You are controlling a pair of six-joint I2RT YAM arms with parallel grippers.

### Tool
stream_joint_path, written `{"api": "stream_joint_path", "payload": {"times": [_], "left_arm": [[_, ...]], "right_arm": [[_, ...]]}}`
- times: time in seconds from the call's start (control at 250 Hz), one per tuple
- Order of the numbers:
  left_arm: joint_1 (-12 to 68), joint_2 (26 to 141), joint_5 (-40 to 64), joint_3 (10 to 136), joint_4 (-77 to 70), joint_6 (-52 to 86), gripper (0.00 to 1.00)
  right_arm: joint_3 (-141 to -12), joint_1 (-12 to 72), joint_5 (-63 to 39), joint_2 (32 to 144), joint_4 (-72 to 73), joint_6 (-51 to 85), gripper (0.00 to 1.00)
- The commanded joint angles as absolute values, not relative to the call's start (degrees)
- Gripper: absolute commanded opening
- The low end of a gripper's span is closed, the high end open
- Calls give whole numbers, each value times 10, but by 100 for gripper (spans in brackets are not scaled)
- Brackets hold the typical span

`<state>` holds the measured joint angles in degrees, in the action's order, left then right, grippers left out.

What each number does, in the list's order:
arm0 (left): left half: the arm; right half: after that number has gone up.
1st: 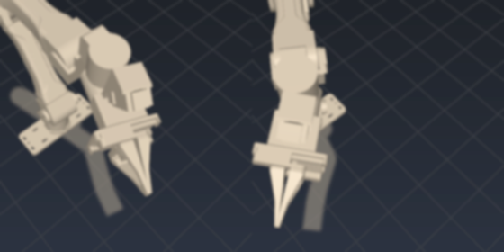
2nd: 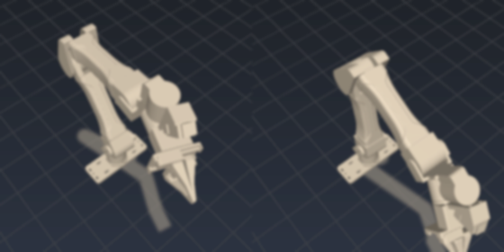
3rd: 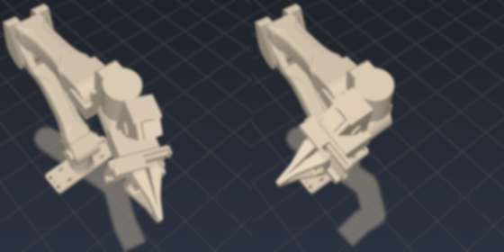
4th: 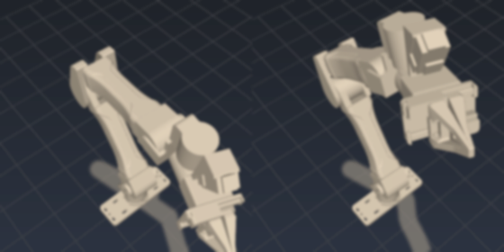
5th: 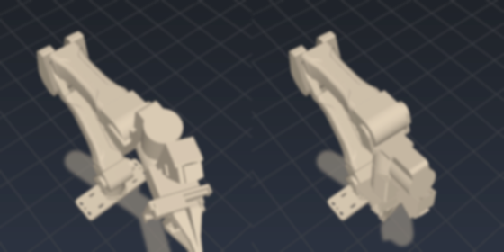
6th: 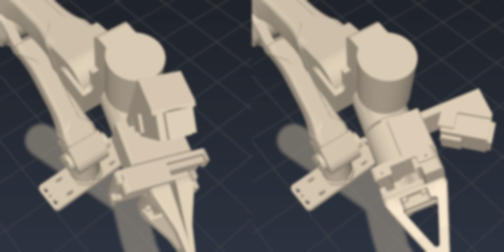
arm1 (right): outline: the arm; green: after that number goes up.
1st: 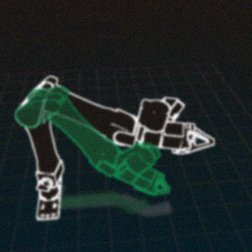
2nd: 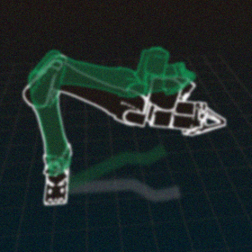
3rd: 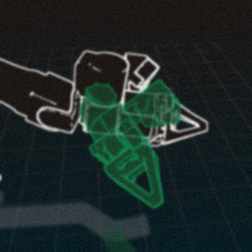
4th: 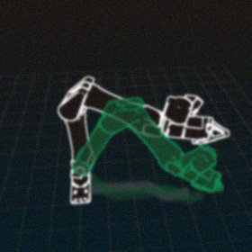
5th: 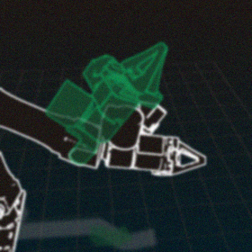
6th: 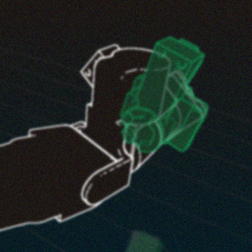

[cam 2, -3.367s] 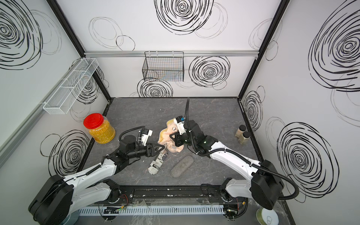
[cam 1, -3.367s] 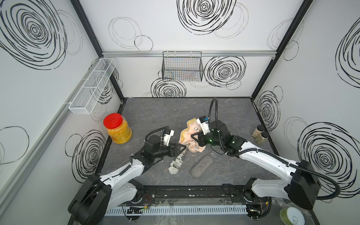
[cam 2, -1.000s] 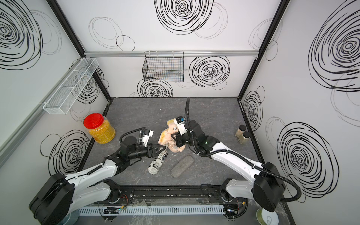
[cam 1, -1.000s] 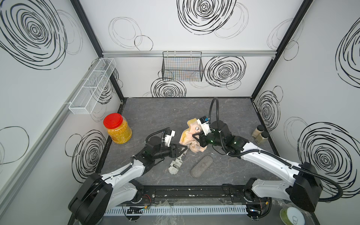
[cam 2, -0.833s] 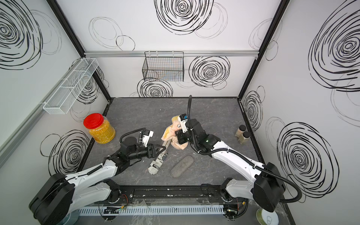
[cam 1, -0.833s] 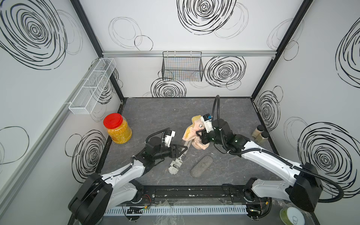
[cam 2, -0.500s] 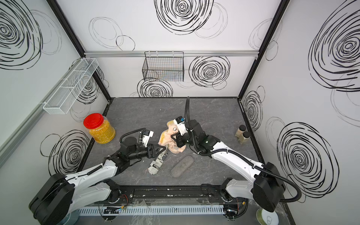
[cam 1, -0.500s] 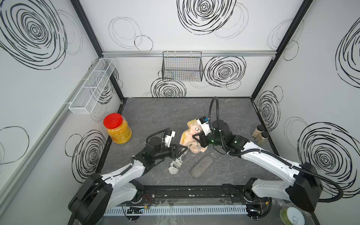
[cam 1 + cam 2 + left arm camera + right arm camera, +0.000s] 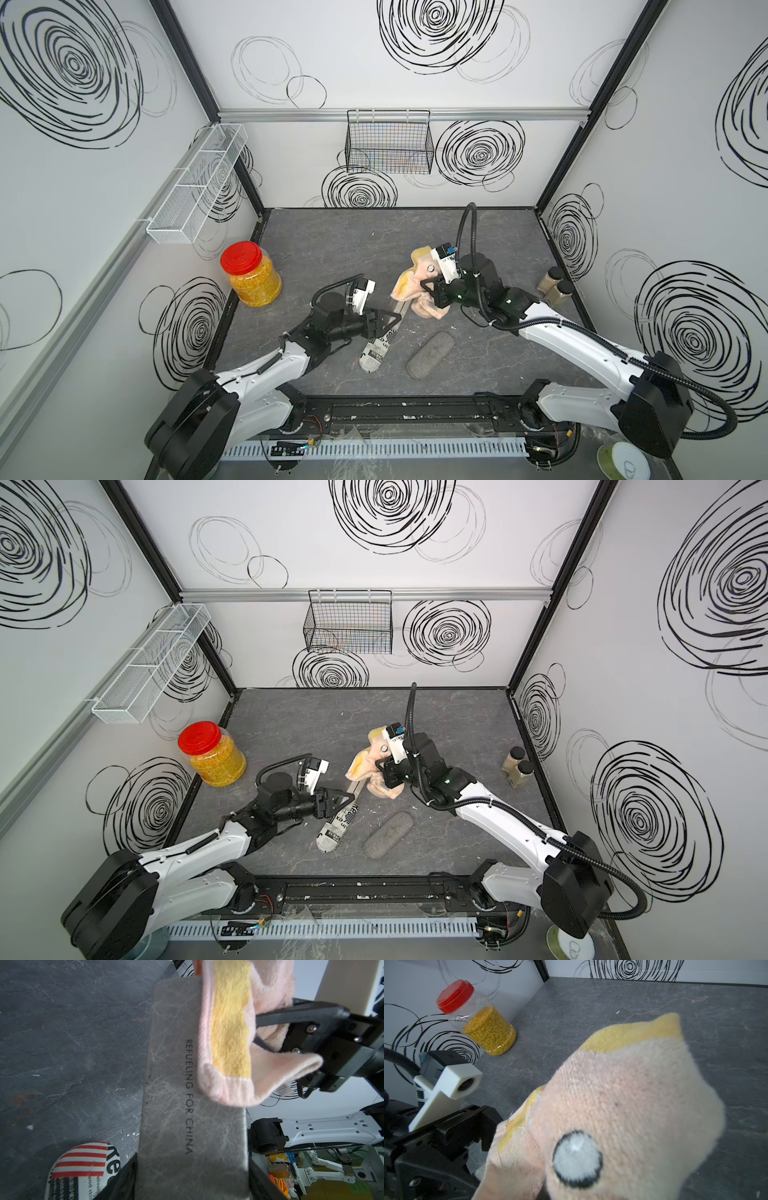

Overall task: Wipe the eyeglass case
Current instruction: Wipe the dirt from the eyeglass case.

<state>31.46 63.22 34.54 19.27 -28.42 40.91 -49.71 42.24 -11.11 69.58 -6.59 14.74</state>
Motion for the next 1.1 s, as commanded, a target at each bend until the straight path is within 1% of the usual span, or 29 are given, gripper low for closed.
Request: {"api": "stream_joint_path", "payload": {"times": [0.0,0.168,0.408,0.475,0.547,0.667,0.719,0.803,0.927,0.999,1.095], "left_arm": [[321,626,373,212,-365,389,62],[322,625,372,212,-365,388,62],[323,614,370,211,-361,389,62],[323,613,370,213,-361,390,62],[324,613,373,216,-358,389,62],[323,608,378,216,-358,394,62],[323,603,382,215,-361,401,62],[319,591,387,211,-367,426,61],[285,571,409,197,-412,490,61],[270,558,417,199,-409,500,61],[257,549,424,206,-404,510,61]], "right_arm": [[-494,442,-178,699,-41,127,1],[-505,442,-167,700,-58,135,1],[-508,446,-235,711,-61,102,1],[-514,452,-235,718,-71,99,1],[-518,452,-198,724,-80,102,1],[-536,445,-45,730,-121,138,0],[-545,432,-5,729,-141,145,0],[-544,398,16,714,-154,163,0],[-512,348,25,671,-140,182,0],[-485,335,50,646,-119,172,0],[-484,329,81,642,-154,164,0]]}}
